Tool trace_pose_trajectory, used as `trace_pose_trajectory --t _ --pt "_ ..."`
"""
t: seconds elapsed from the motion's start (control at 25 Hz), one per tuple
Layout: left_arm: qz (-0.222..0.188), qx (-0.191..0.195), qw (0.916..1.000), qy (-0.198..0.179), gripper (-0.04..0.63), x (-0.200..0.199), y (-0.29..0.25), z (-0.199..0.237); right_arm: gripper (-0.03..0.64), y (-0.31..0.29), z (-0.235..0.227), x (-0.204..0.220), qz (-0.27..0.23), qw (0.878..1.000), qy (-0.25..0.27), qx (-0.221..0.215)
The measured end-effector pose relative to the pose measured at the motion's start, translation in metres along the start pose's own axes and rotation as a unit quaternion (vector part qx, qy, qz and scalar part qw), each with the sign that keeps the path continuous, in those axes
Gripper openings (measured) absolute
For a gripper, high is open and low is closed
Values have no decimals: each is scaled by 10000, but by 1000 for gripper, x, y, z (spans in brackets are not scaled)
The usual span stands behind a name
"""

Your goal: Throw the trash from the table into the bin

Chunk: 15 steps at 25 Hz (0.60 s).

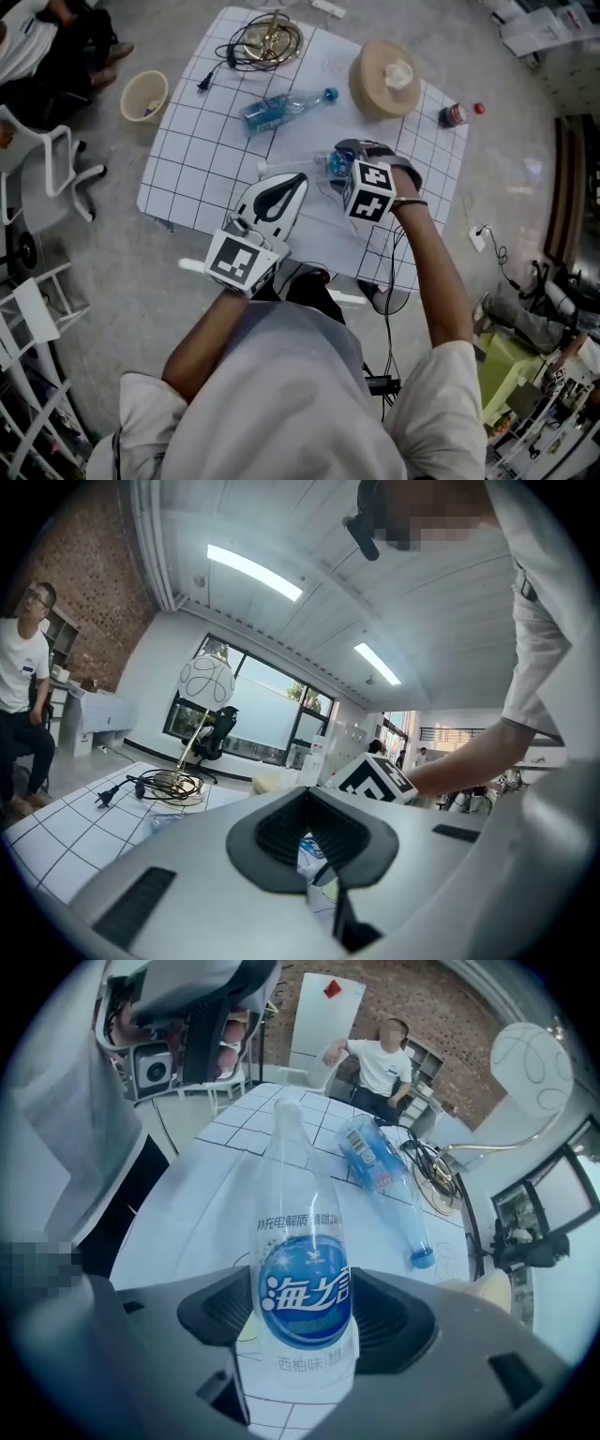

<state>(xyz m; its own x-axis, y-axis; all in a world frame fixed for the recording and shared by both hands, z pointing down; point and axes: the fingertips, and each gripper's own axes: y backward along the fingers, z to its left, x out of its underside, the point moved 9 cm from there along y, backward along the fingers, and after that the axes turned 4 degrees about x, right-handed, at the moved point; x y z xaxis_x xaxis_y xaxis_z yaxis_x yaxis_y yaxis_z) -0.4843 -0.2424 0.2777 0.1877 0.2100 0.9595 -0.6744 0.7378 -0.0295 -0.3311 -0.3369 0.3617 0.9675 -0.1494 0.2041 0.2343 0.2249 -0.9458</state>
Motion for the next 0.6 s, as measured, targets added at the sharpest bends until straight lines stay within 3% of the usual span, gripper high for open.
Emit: trace_pose_trajectory --t 0.4,0.6 --pt "98 323 9994 -63 8 3 -7 -17 308 18 10 18 -434 9921 -1145 281" --pt "177 500 9986 -65 8 7 -11 -25 308 31 17 28 -715 9801 -1795 464"
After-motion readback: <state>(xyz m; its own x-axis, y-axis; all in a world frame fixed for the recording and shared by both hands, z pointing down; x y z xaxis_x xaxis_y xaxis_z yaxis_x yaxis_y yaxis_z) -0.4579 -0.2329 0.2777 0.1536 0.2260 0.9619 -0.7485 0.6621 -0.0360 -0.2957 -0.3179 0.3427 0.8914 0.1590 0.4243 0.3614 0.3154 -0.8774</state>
